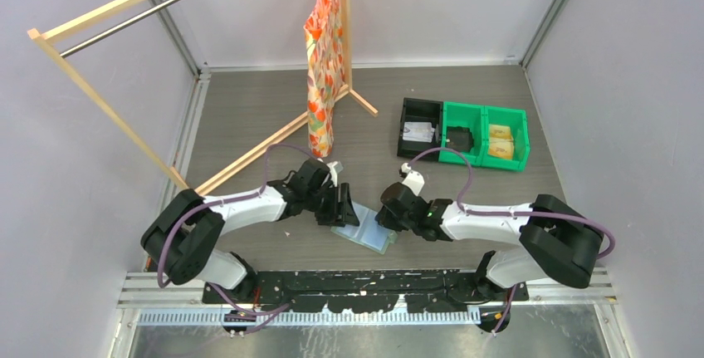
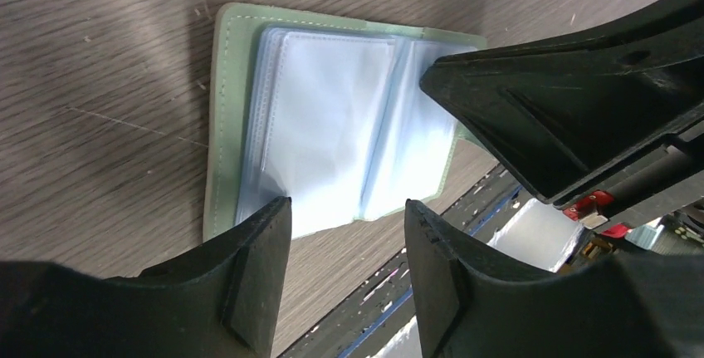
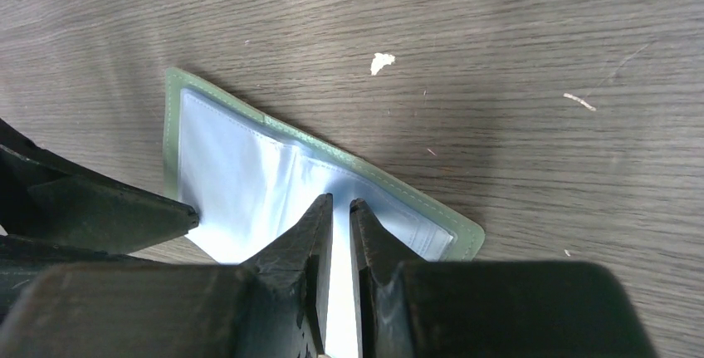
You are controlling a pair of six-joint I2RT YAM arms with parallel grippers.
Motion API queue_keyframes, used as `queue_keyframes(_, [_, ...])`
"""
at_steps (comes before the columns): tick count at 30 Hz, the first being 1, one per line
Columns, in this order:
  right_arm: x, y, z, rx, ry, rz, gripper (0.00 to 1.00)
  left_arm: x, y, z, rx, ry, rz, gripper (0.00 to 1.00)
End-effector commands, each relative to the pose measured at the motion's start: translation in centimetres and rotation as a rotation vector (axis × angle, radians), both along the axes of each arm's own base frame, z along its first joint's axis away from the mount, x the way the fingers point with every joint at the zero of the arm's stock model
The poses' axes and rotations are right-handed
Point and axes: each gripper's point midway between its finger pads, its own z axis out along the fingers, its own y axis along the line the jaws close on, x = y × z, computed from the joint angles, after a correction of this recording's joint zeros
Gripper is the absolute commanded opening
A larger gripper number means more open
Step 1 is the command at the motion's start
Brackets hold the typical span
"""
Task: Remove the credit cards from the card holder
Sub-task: Remove the credit card from the card holder.
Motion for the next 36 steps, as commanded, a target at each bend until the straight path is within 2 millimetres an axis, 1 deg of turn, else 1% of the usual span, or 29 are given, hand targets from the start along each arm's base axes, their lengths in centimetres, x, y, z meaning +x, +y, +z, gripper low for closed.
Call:
queue_keyframes(1, [-1.7,-3.4,-2.8,-0.136,0.058,-0.012,0.19,0.9,0.1,-0.4,0.026,-0.027,0.009,0.55])
queue_keyframes(4, [-1.8,-3.3,-3.0,-0.134,0.064,-0.011,0.19,1.2,0.8,-0.7,0.061,-0.048,0.029,0.56])
queue_keyframes(8, [-1.8,-3.0,-3.2,-0.130,0.071,-0.005,0.19,1.2,1.7,-0.7,0.096,-0.072,0.042,0.56])
queue_keyframes(14, [-1.6,-2.6,-3.2,-0.131,0.072,0.004,0.19,1.3,2.4,-1.0,0.130,-0.081,0.051,0.56])
queue_keyframes(23, [-1.7,-2.7,-3.3,-0.132,0.076,0.000,0.19,0.7,0.8,-1.2,0.059,-0.034,0.007,0.55])
queue_keyframes(26, [-1.7,-2.8,-3.3,-0.132,0.076,-0.005,0.19,0.6,0.3,-0.7,0.023,-0.035,0.005,0.55])
queue_keyframes(28, [-1.7,-2.8,-3.3,-0.134,0.078,-0.003,0.19,0.6,0.4,-0.4,0.017,-0.045,0.007,0.54])
queue_keyframes(32, [-1.7,-2.7,-3.4,-0.135,0.080,-0.001,0.19,0.6,-0.1,1.3,-0.035,-0.081,-0.005,0.49])
queue_keyframes(35, [-1.7,-2.6,-3.5,-0.134,0.082,0.002,0.19,0.3,-0.5,2.1,-0.072,-0.081,-0.027,0.40])
queue_keyframes(36, [-1.7,-2.6,-3.5,-0.135,0.083,0.002,0.19,0.2,-0.6,2.4,-0.083,-0.081,-0.028,0.35])
